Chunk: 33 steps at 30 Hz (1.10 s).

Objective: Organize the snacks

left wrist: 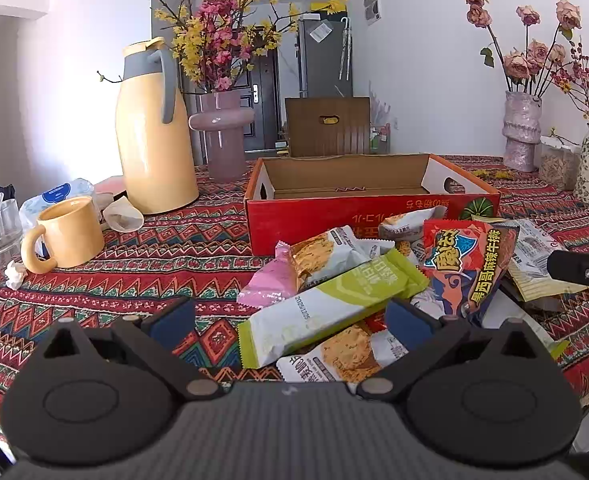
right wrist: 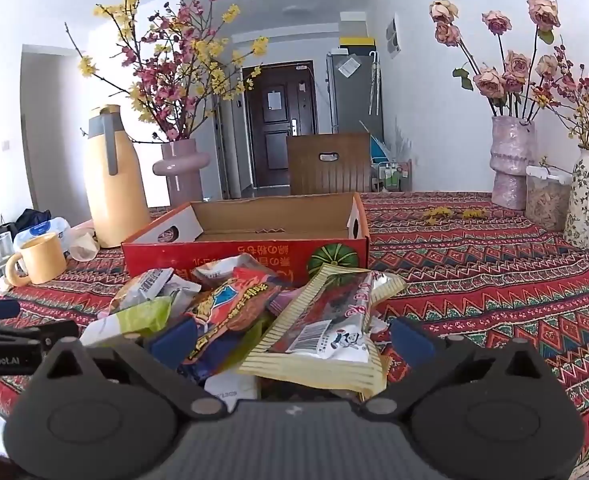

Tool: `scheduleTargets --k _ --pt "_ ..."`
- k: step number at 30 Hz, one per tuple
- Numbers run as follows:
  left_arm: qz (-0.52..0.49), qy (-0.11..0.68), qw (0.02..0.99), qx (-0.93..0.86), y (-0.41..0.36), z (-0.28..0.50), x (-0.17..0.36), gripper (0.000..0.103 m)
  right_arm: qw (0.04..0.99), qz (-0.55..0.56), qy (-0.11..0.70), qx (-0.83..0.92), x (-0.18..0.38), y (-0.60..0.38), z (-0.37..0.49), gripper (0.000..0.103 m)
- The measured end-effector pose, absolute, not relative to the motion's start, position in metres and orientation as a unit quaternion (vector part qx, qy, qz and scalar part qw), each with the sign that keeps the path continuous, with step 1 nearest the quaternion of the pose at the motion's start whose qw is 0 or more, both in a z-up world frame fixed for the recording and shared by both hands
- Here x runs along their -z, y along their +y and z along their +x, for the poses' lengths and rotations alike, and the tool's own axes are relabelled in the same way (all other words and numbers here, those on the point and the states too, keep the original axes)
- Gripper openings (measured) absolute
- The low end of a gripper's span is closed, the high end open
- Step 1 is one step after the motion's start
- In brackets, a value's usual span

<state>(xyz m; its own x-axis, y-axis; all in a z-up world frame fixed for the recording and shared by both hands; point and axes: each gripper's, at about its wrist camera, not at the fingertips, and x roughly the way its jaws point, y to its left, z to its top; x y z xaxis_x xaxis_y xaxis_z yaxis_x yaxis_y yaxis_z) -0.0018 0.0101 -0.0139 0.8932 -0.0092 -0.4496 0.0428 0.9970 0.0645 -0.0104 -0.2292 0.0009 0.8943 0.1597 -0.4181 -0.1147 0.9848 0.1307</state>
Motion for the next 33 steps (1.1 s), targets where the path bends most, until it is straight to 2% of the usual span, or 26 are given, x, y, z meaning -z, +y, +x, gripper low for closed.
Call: scheduleTargets --k 33 --pt "0.029 0.233 0.972 0.011 0.0143 -0.004 0.0151 0.103 0.97 0.048 0.226 -0.075 0.0013 -0.2248 -0.0111 0.103"
